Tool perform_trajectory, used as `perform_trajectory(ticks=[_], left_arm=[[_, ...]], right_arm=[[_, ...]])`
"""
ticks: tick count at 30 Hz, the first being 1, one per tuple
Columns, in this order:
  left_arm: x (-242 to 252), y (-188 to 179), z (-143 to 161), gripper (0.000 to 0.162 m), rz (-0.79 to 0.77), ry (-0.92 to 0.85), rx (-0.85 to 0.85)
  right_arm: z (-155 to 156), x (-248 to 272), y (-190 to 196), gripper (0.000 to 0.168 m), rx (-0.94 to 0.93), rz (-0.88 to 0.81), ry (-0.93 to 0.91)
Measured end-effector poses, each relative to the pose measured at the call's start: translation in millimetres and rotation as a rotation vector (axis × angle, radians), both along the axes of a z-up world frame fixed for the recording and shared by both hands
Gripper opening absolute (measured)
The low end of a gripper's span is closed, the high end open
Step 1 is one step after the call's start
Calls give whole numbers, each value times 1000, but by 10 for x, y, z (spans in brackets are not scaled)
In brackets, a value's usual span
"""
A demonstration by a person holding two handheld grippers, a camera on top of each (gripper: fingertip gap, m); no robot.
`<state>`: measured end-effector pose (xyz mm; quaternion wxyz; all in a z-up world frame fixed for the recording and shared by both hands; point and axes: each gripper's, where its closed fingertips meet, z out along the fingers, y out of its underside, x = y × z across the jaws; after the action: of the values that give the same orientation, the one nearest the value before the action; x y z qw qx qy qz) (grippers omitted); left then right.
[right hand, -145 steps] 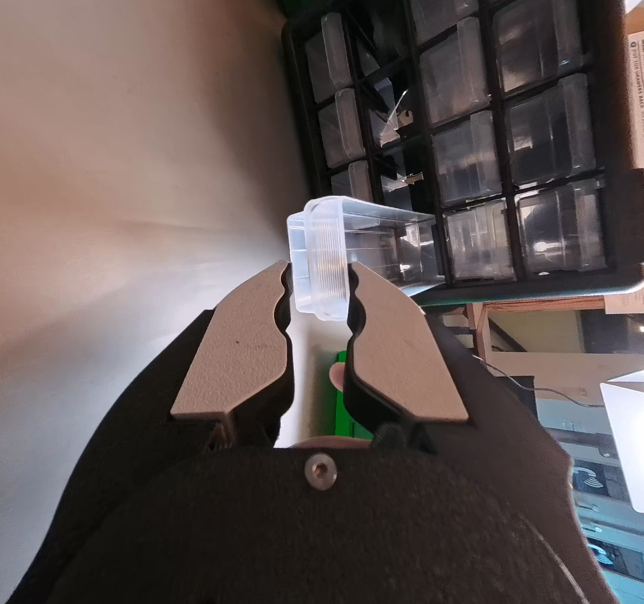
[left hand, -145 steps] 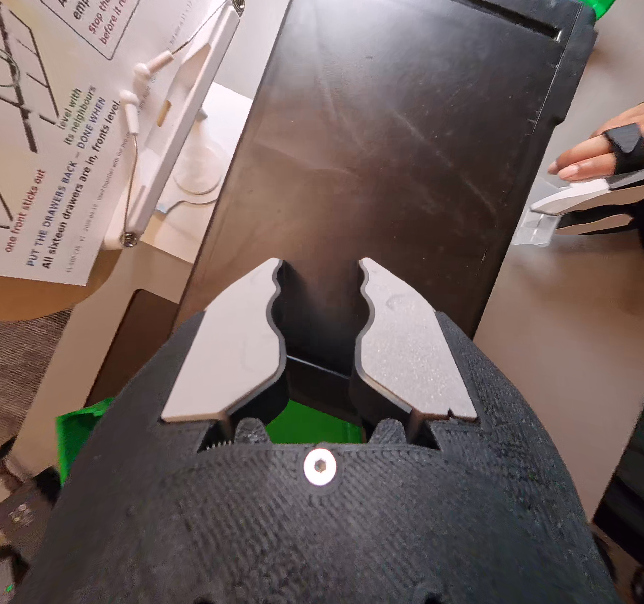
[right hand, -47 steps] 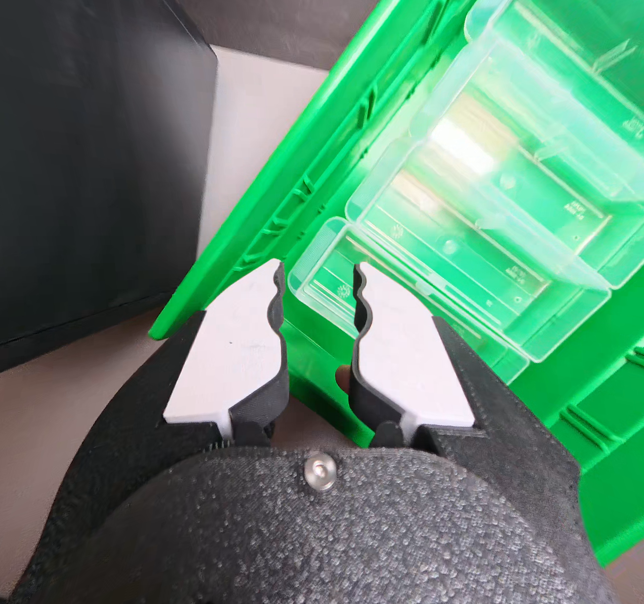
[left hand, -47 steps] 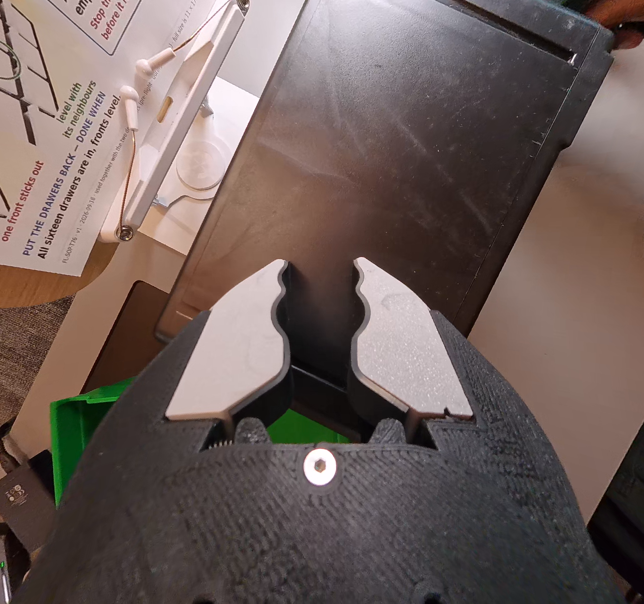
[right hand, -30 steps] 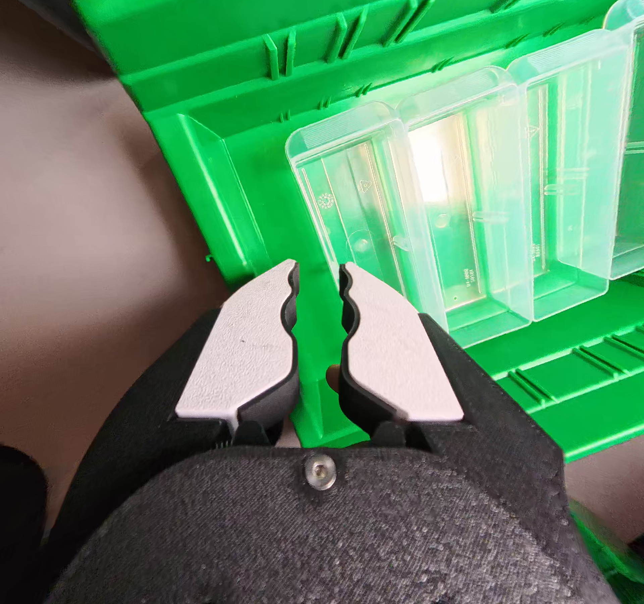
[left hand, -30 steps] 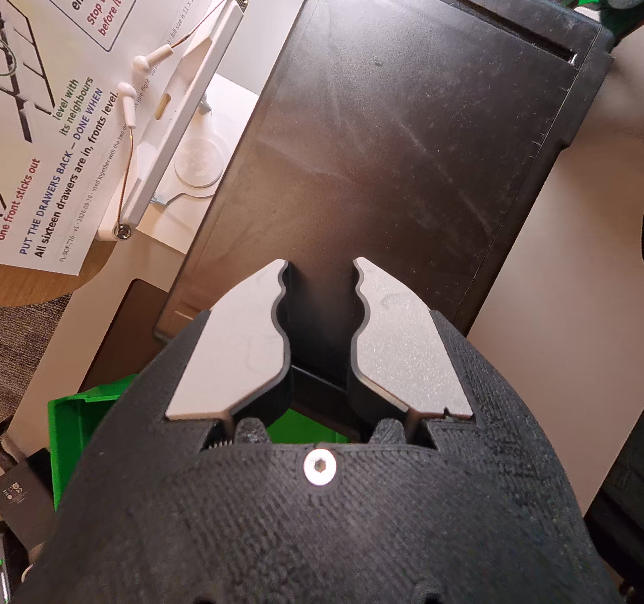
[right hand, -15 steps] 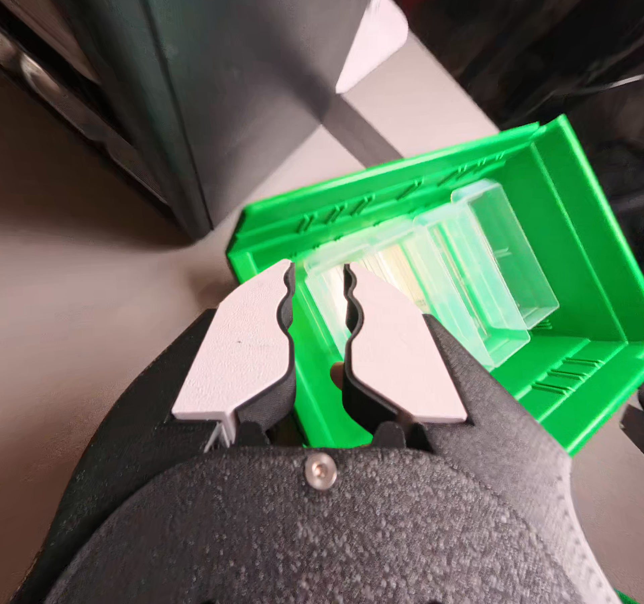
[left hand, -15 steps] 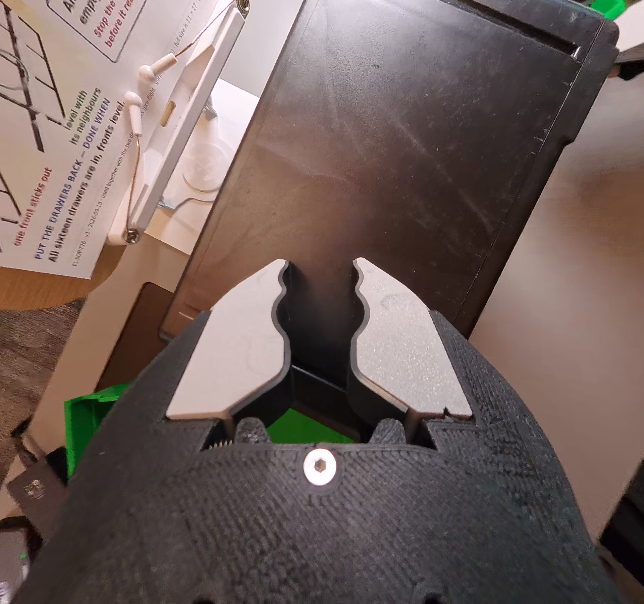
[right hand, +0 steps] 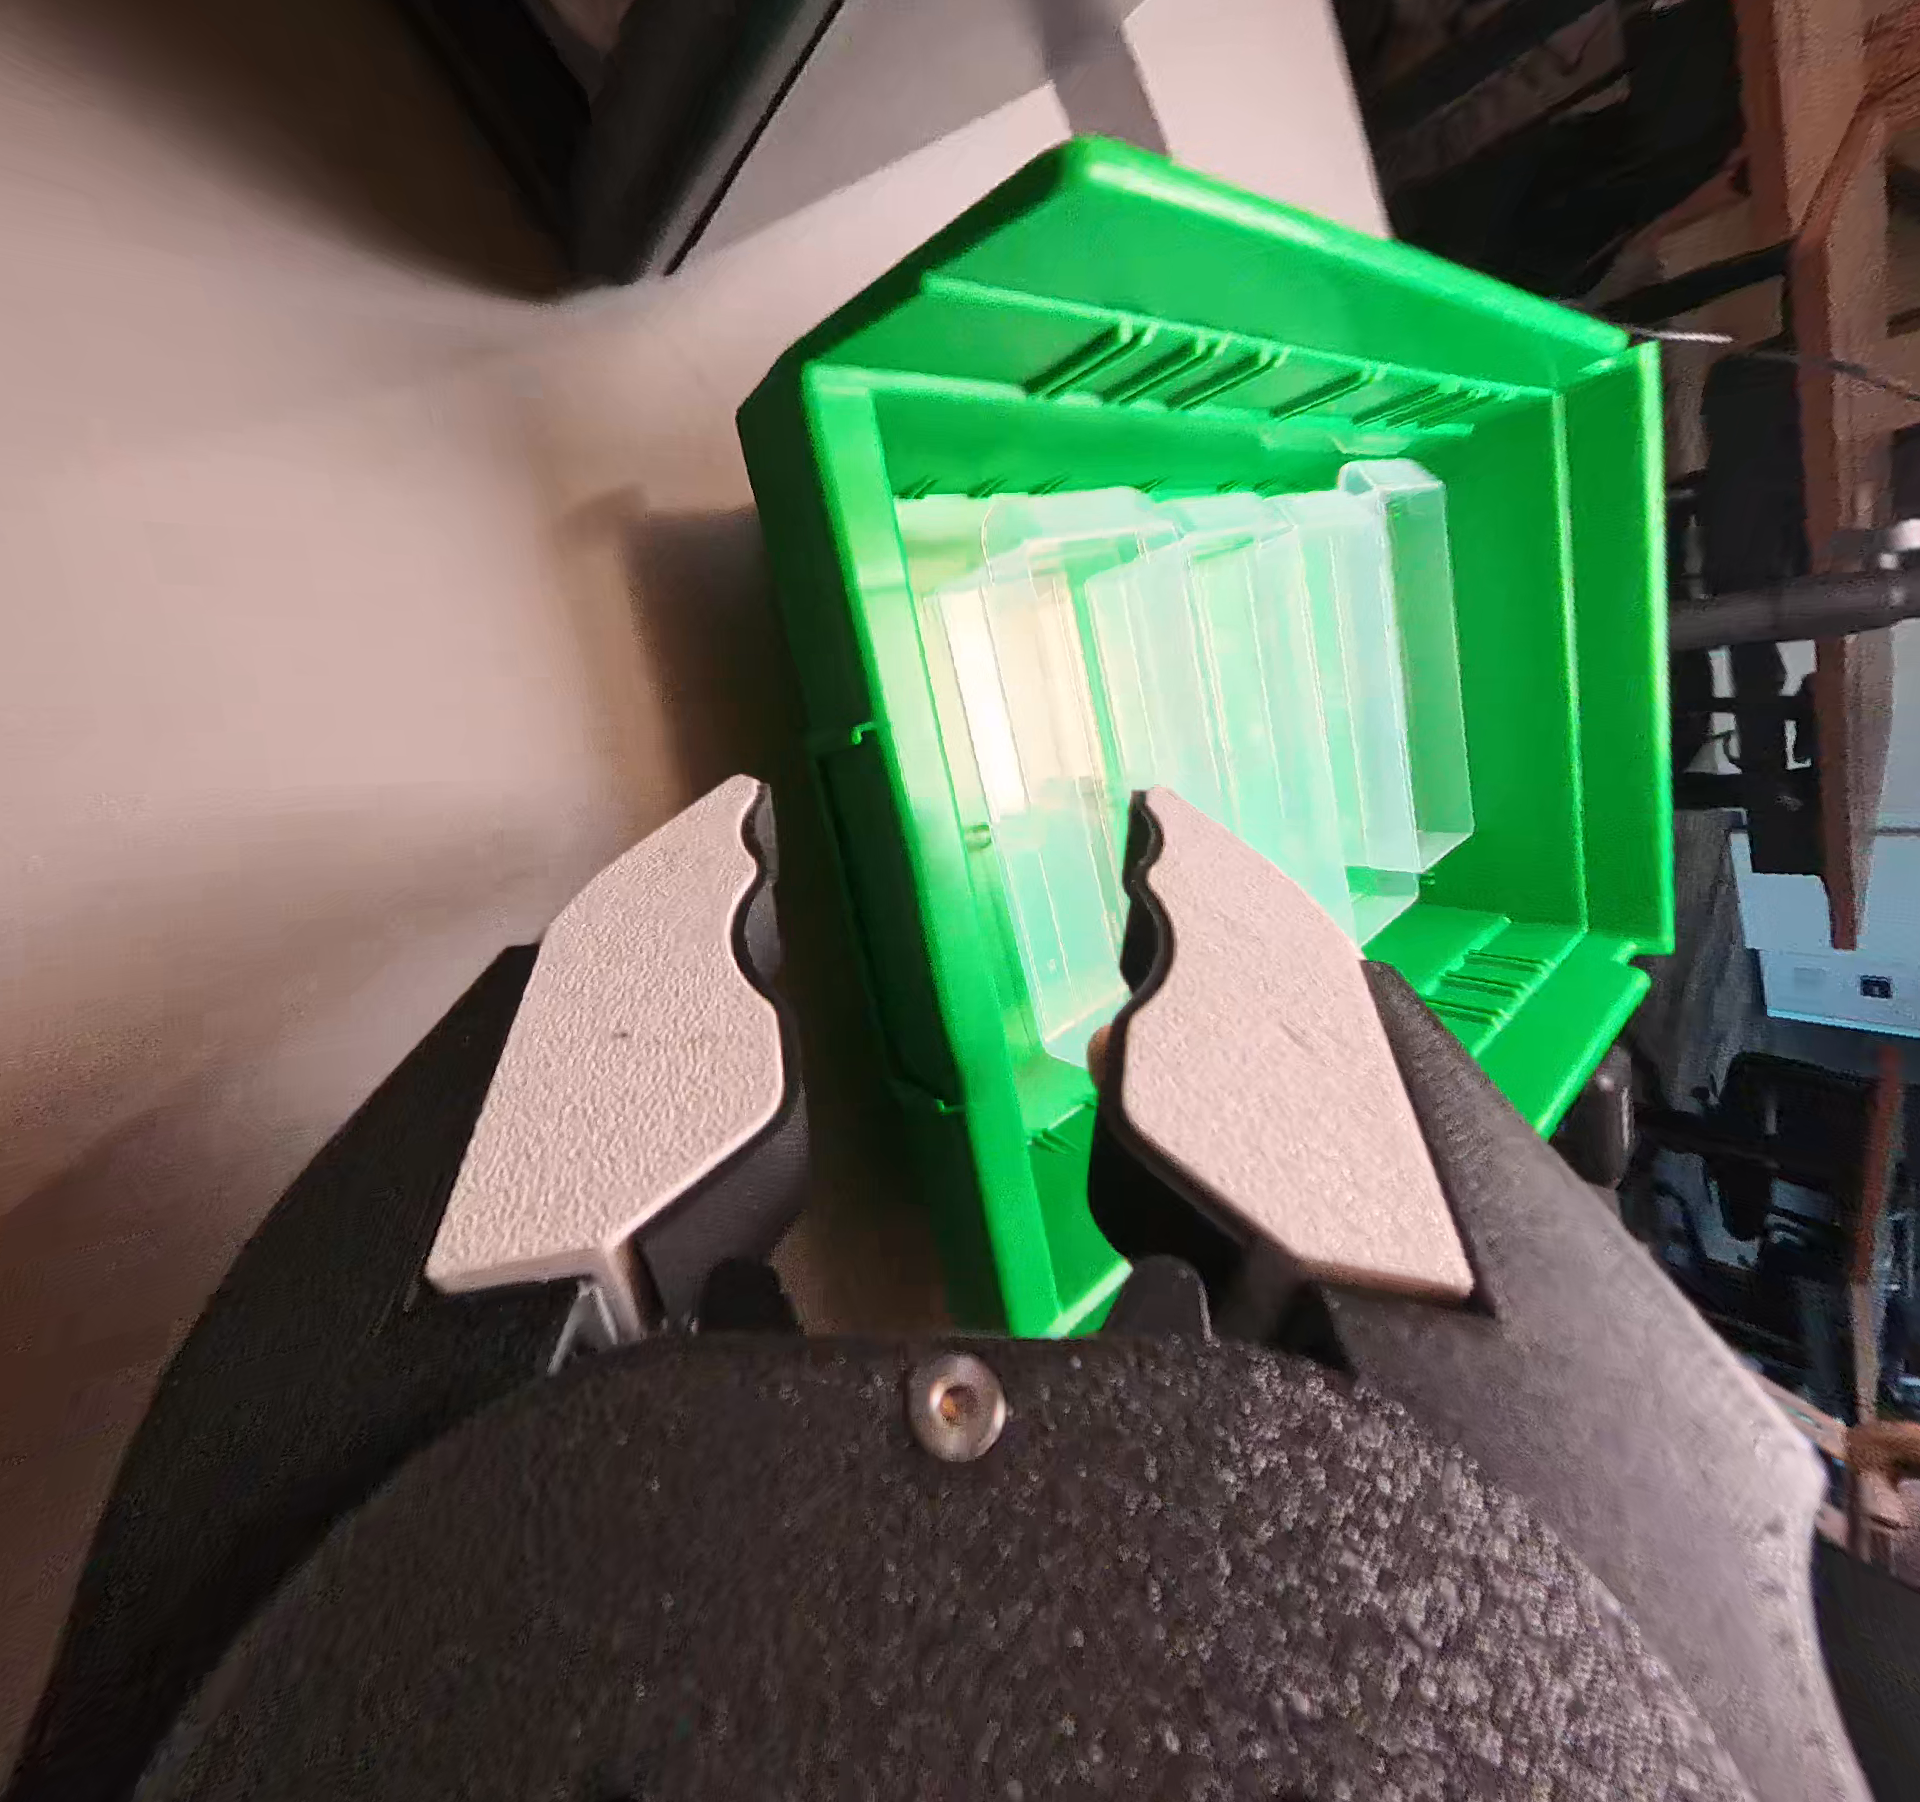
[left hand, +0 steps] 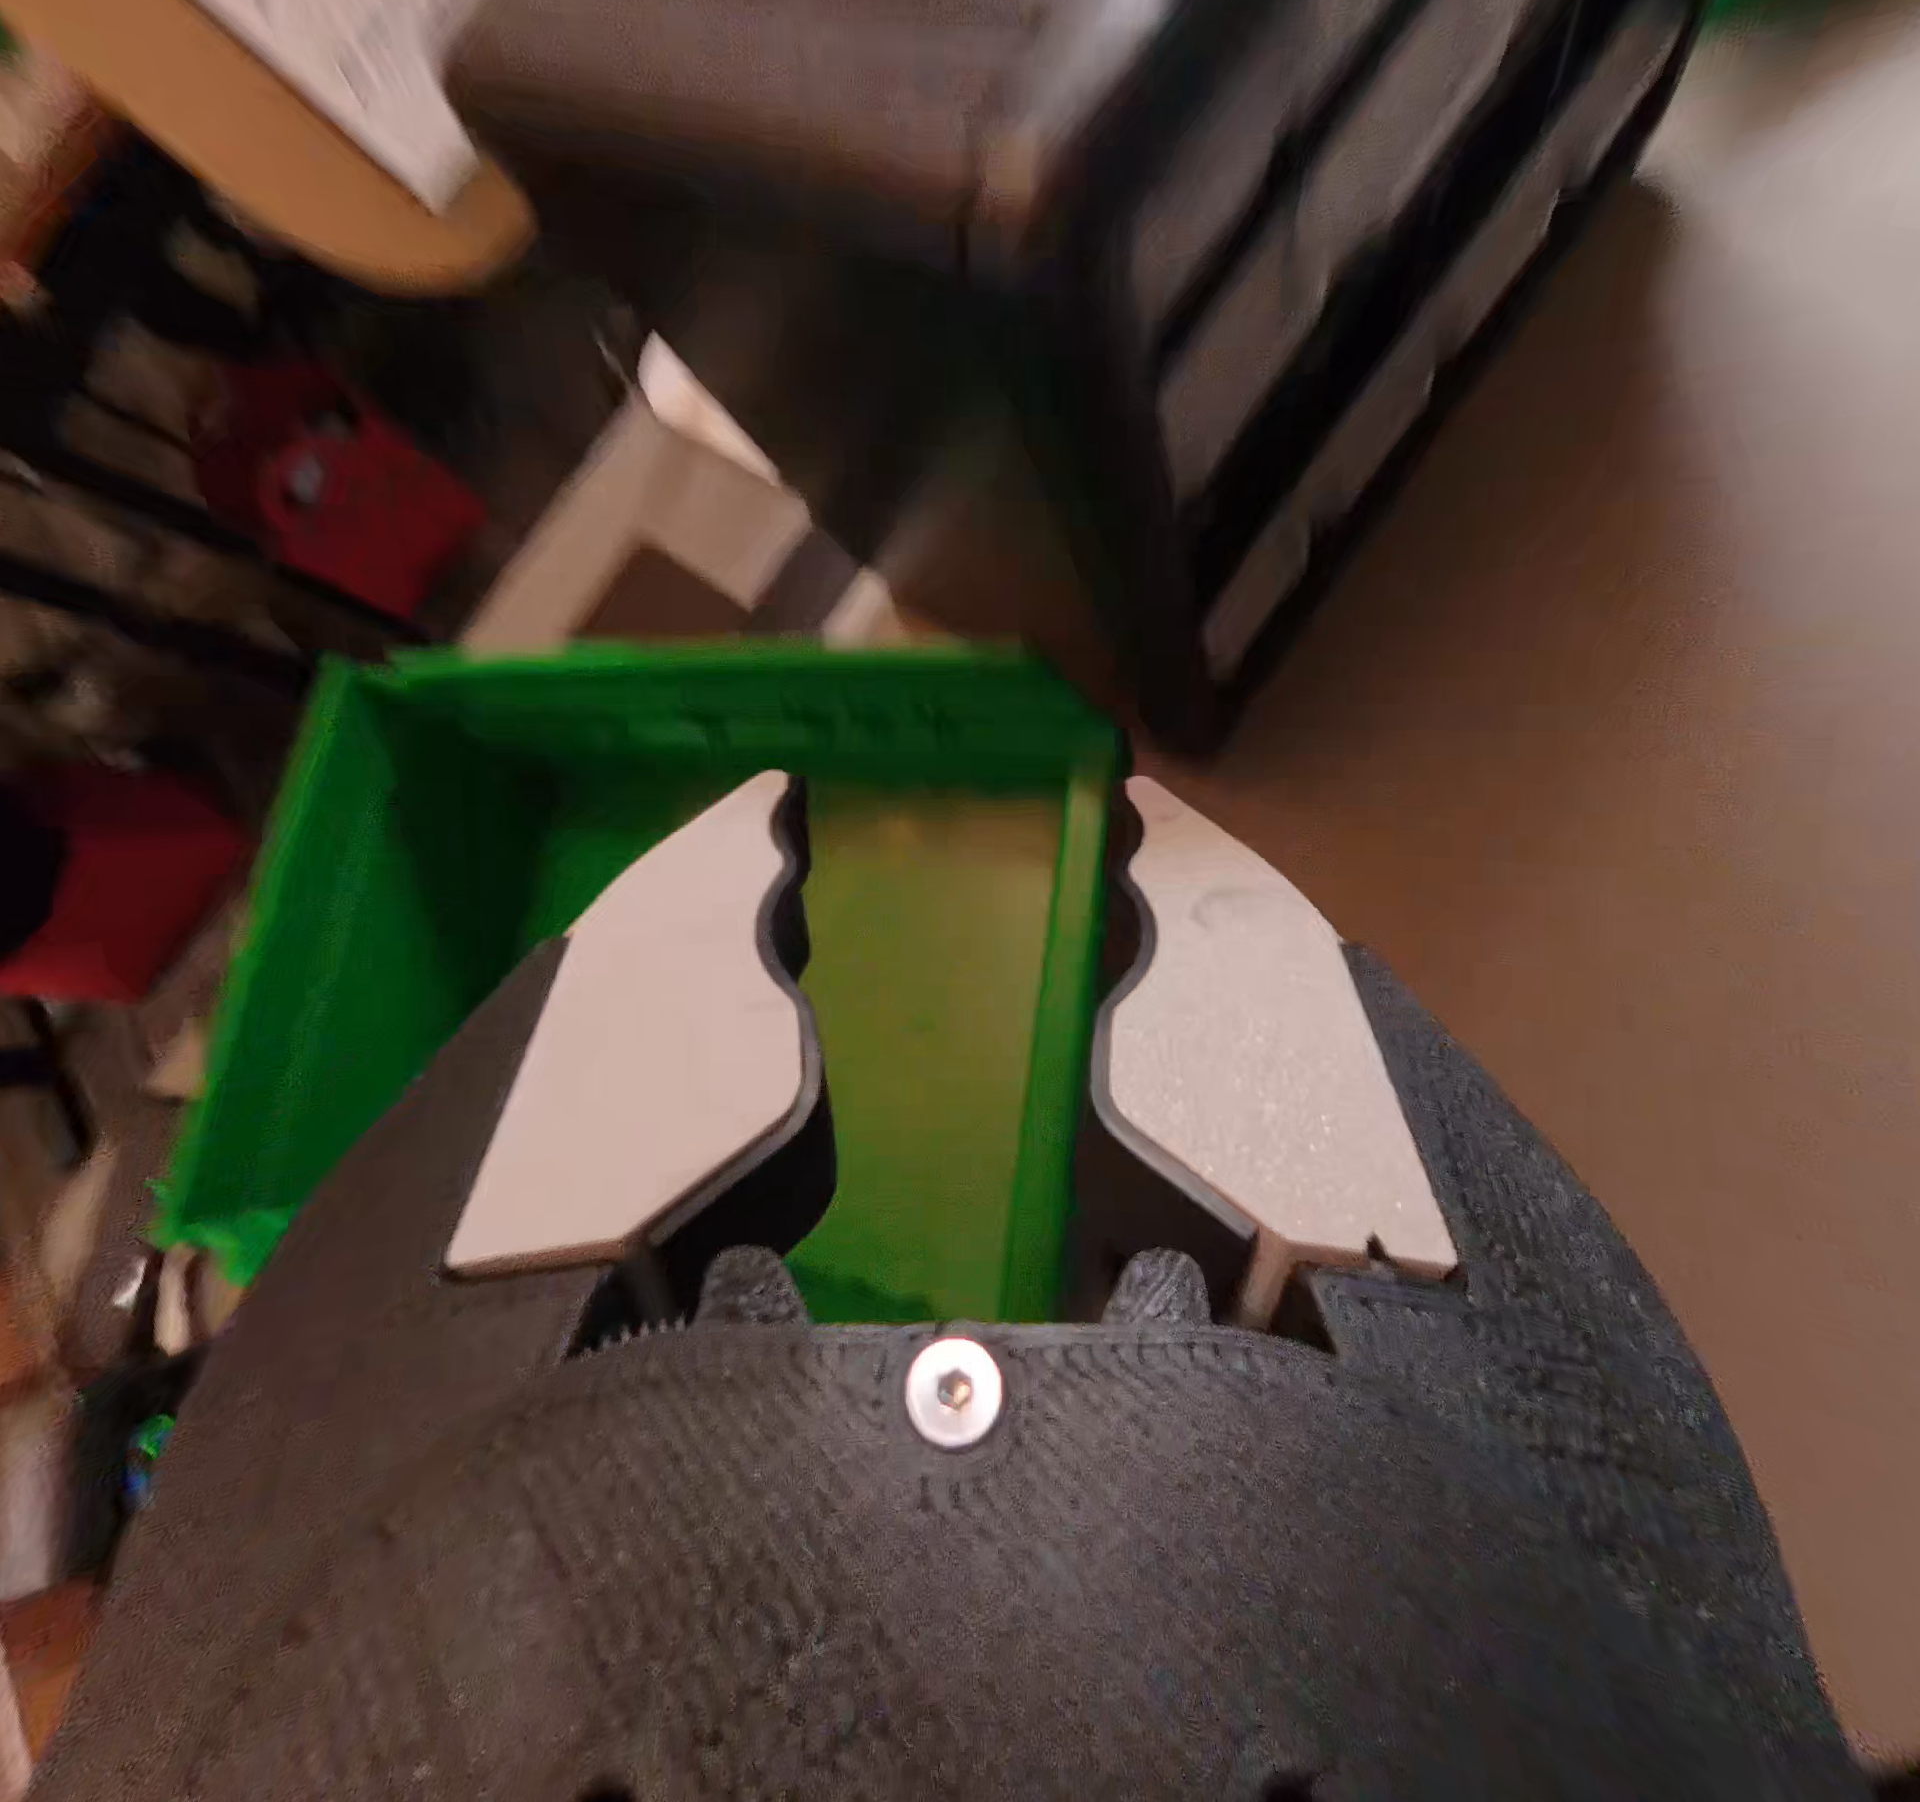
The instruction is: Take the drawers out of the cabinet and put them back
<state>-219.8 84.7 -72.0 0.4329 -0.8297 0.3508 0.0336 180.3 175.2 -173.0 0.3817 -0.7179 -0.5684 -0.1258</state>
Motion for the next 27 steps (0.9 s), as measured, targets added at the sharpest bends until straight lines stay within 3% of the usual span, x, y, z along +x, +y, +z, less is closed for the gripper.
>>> perform_trajectory(ticks=[1, 6, 9, 11, 17, 27], left_arm=[[-98, -61, -225, 62, 24, 16, -68], [-394, -185, -1153, 75, 79, 199, -322], [-403, -195, -1491, 47, 57, 285, -416], [-371, -155, -1558, 28, 9, 333, -399], [-288, -290, -1566, 28, -54, 367, -357], [121, -1228, -1567, 28, -281, 414, -326]], right_arm=[[-57, 8, 5, 69, -33, 7, -42], [-352, -25, 1, 75, -176, 83, -238], [-432, -15, 85, 53, -171, 97, -316], [-460, -20, 119, 35, -159, 119, -339], [-443, 59, -55, 30, -127, 151, -363], [-438, -51, -1223, 29, -98, 265, -319]])
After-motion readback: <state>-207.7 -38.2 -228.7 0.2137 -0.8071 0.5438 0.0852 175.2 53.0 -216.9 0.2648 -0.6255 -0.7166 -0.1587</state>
